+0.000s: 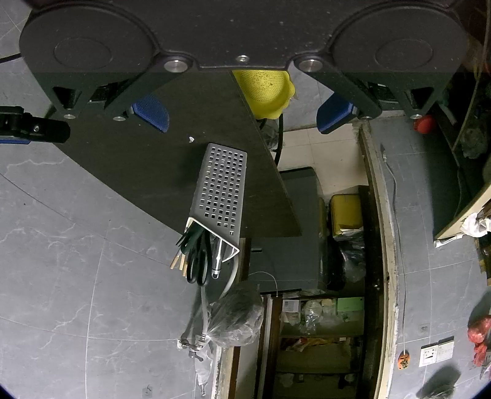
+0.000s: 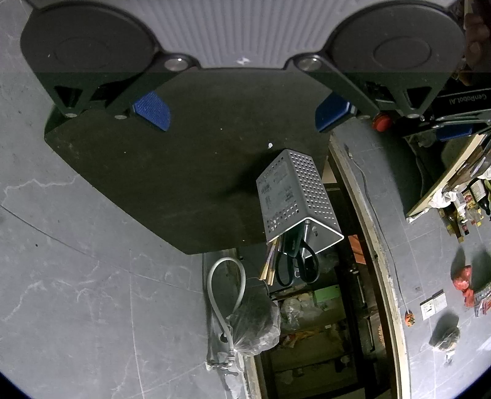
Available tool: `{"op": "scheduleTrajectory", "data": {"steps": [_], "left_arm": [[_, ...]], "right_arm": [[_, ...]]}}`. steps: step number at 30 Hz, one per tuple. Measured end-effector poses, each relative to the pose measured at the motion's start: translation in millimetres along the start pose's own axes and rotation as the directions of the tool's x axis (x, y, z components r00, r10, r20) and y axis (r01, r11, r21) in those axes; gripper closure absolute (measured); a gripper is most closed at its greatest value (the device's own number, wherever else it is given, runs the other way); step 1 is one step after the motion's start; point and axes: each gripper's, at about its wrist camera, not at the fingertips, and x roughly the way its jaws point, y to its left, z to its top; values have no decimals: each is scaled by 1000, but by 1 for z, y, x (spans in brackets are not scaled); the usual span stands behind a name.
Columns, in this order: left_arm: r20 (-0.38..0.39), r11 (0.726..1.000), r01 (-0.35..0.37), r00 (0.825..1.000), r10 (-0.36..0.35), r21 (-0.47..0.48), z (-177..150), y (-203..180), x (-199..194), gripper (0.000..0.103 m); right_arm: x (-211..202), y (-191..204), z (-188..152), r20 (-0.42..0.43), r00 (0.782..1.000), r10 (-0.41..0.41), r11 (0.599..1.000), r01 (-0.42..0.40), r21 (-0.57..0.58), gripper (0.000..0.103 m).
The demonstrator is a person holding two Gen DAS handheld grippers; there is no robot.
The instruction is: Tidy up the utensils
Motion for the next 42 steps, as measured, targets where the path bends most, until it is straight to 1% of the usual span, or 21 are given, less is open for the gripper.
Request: {"op": "scheduleTrajectory", "data": {"steps": [42], "left_arm": [[-2, 1000, 2, 1000, -2, 4, -1, -2, 0, 1]], "right_arm": [[0, -4, 2, -1, 1000, 2, 1000, -2, -5, 0]]}}
